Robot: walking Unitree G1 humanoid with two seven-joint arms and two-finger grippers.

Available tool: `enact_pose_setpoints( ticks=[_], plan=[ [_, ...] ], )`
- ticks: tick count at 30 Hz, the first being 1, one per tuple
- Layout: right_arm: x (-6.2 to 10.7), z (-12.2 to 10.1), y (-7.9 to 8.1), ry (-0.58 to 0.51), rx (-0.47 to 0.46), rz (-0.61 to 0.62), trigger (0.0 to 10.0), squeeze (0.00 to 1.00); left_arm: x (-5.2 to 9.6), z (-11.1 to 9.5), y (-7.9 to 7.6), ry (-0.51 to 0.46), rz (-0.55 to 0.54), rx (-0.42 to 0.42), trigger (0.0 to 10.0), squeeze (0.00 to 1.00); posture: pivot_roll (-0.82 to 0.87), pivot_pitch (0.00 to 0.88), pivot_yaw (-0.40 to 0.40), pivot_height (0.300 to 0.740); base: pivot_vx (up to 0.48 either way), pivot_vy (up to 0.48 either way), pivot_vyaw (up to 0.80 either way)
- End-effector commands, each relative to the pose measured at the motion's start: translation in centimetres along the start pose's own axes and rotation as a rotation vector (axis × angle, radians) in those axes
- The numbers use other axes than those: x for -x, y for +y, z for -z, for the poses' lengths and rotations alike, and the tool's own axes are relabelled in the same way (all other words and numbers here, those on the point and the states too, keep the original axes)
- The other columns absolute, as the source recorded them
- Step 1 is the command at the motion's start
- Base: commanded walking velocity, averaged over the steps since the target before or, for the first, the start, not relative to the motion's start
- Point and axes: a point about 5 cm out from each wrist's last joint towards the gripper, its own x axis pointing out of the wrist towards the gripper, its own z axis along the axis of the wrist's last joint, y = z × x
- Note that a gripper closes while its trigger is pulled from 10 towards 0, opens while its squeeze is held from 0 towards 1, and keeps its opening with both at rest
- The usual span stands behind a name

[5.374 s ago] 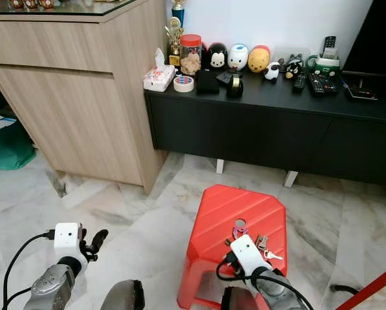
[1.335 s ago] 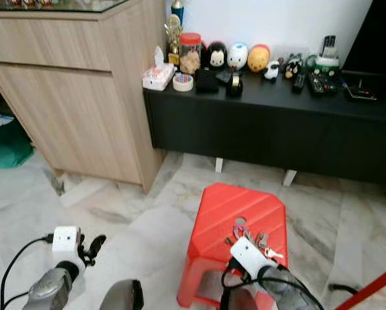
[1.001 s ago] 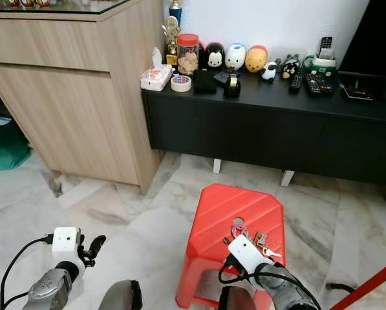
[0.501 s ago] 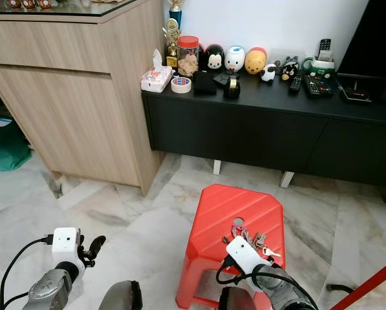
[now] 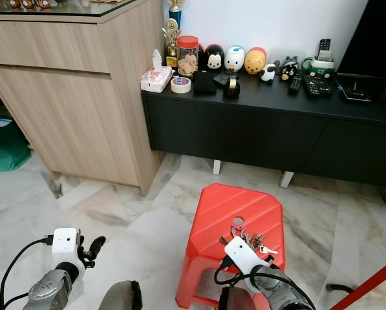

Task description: Hang keys on a hook

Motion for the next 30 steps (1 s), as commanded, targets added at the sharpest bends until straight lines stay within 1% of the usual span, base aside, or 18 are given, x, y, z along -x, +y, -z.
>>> enact_pose_setpoints(
  ticks=[1,2,4,5,8,9,13,14,16,18,19,20,21,23,25,26,28,30],
  plan=[
    [0.0,0.0,-0.6,0.006,-0.037,0.039,0.0,0.00,0.3,0.5,0.3,0.027,-0.005,-0.023,10.0,0.00,0.07,0.000,-0.016,0.600,0.000,0.000,0.00],
    [0.1,-0.2,-0.7,-0.006,-0.047,0.050,0.0,0.00,0.3,0.6,0.3,0.028,-0.005,-0.023,10.0,0.00,0.07,0.000,-0.016,0.600,0.000,0.000,0.00],
    [0.1,-1.0,-1.1,-0.075,-0.098,0.078,0.0,0.00,0.3,0.6,0.3,0.031,-0.008,-0.025,10.0,0.00,0.07,0.000,-0.016,0.600,0.000,0.000,0.00],
    [0.1,-1.0,-1.1,-0.075,-0.098,0.078,0.0,0.00,0.3,0.6,0.3,0.031,-0.008,-0.025,10.0,0.00,0.07,0.000,-0.016,0.600,0.000,0.000,0.00],
    [0.4,-2.3,-1.6,-0.187,-0.180,0.118,0.0,0.00,0.3,0.7,0.3,0.035,-0.011,-0.028,10.0,0.00,0.07,0.000,-0.020,0.600,0.000,0.000,0.00],
    [0.6,-3.0,-1.9,-0.252,-0.218,0.141,0.0,0.00,0.3,0.8,0.3,0.038,-0.013,-0.028,10.0,0.00,0.06,0.000,-0.022,0.600,0.000,0.000,0.00],
    [0.9,-3.5,-2.2,-0.313,-0.275,0.182,0.0,0.00,0.4,0.9,0.3,0.042,-0.015,-0.027,10.0,0.00,0.06,0.000,-0.022,0.600,0.000,0.000,0.00],
    [1.1,-3.6,-2.3,-0.353,-0.324,0.194,0.0,0.00,0.4,1.0,0.2,0.045,-0.016,-0.027,10.0,0.00,0.06,0.000,-0.026,0.600,0.000,0.000,0.00],
    [1.3,-3.7,-2.3,-0.382,-0.373,0.197,0.0,0.00,0.4,1.0,0.2,0.047,-0.017,-0.027,10.0,0.00,0.06,0.000,-0.029,0.600,0.000,0.000,0.00],
    [1.4,-3.8,-2.3,-0.421,-0.444,0.199,0.0,0.00,0.4,1.1,0.2,0.048,-0.019,-0.029,10.0,0.00,0.06,0.000,-0.031,0.600,0.000,0.000,0.00],
    [1.8,-3.9,-2.4,-0.471,-0.504,0.213,3.5,0.00,0.4,1.1,0.2,0.050,-0.020,-0.033,10.0,0.00,0.06,0.000,-0.032,0.600,0.000,0.000,0.00],
    [1.9,-3.9,-2.4,-0.488,-0.522,0.218,3.5,0.00,0.4,1.1,0.2,0.051,-0.020,-0.036,10.0,0.00,0.06,0.000,-0.034,0.600,0.000,0.000,0.00],
    [2.1,-3.9,-2.7,-0.519,-0.572,0.242,10.0,0.00,0.4,1.2,0.1,0.054,-0.020,-0.041,10.0,0.00,0.06,0.000,-0.037,0.600,0.000,0.000,0.00],
    [2.4,-3.8,-3.1,-0.554,-0.646,0.272,10.0,0.00,0.5,1.3,0.1,0.059,-0.023,-0.040,10.0,0.00,0.06,0.000,-0.040,0.600,0.000,0.000,0.00],
    [2.5,-3.7,-3.3,-0.568,-0.676,0.303,10.0,0.00,0.5,1.5,0.2,0.066,-0.029,-0.040,10.0,0.00,0.06,0.000,-0.041,0.600,0.000,0.000,0.00],
    [2.6,-3.6,-3.4,-0.574,-0.706,0.324,10.0,0.00,0.6,1.6,0.2,0.073,-0.034,-0.041,10.0,0.00,0.06,0.000,-0.041,0.600,0.000,0.000,0.00],
    [2.6,-3.4,-3.5,-0.579,-0.742,0.337,10.0,0.00,0.6,1.7,0.2,0.079,-0.037,-0.041,10.0,0.00,0.06,0.000,-0.041,0.600,0.000,0.000,0.00],
    [2.9,-3.5,-4.2,-0.641,-0.913,0.365,10.0,0.00,0.7,2.0,0.3,0.095,-0.041,-0.052,10.0,0.00,0.06,0.000,-0.041,0.600,0.000,0.000,0.00]
  ],
)
